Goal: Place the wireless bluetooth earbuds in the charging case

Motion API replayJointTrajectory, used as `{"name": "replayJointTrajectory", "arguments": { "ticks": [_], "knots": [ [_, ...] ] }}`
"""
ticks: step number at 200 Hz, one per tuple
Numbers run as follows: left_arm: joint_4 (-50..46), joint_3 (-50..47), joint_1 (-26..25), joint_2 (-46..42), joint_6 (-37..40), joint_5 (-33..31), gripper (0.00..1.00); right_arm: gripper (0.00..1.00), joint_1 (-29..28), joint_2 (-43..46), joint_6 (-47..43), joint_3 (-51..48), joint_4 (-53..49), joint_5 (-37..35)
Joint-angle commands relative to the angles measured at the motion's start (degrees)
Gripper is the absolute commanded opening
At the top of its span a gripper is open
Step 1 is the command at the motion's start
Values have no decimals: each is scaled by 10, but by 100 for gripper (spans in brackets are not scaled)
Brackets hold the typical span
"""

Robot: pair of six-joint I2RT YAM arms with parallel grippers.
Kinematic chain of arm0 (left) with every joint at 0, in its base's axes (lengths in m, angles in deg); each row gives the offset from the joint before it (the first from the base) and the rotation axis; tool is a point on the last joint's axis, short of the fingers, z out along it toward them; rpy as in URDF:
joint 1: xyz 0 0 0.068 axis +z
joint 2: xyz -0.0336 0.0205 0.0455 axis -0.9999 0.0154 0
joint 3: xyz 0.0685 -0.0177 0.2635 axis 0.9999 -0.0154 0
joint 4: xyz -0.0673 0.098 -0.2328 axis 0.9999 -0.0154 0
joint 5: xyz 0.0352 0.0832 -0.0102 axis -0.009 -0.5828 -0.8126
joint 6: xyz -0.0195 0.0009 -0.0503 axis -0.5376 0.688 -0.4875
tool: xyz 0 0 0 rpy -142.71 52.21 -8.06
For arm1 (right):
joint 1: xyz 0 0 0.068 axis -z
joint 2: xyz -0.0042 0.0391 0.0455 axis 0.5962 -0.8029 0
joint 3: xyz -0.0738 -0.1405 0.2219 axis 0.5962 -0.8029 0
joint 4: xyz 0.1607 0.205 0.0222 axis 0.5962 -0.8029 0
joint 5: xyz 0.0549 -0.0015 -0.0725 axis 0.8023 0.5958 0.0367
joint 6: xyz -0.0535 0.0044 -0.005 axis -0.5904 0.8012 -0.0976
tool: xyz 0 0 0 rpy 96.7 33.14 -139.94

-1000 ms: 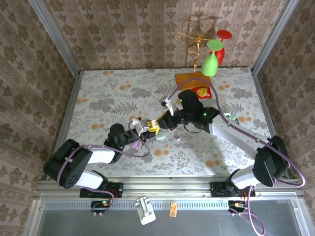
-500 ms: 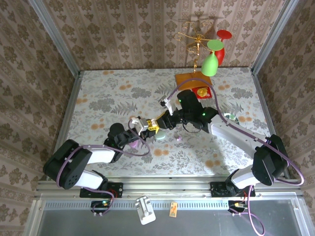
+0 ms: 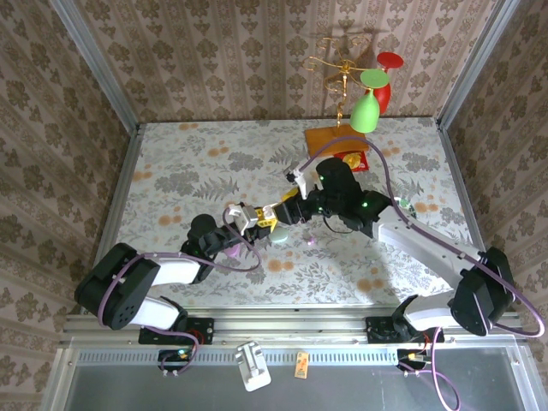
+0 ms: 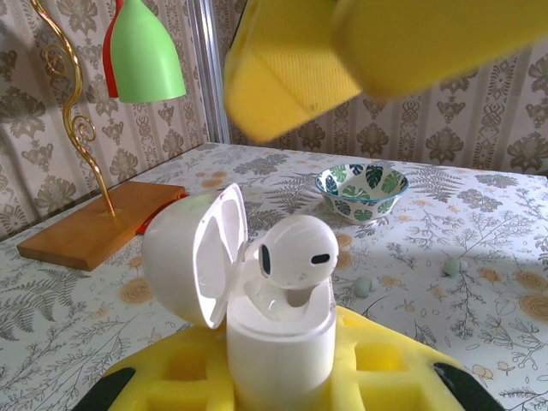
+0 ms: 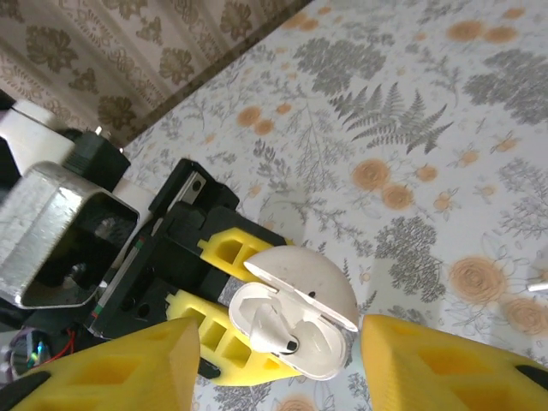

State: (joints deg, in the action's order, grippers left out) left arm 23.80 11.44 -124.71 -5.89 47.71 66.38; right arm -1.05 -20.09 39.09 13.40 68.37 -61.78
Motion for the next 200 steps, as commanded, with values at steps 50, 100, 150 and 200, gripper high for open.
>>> {"name": "replayJointTrajectory", "arguments": {
  "ticks": [50,100,150,200],
  "knots": [
    [18,12,-4,-13,6,10,0,85,-35,-33,-15,39,-60,-101],
    [16,6,-4,-24,4,4,0,84,-36,-47,-6,43,-67,-134],
    [11,5,-4,-31,5,0,0,83,-35,-37,-11,35,-79,-156],
    [11,5,-3,-33,-2,-9,0,83,-31,-29,-20,27,-91,-167]
  ]
}}
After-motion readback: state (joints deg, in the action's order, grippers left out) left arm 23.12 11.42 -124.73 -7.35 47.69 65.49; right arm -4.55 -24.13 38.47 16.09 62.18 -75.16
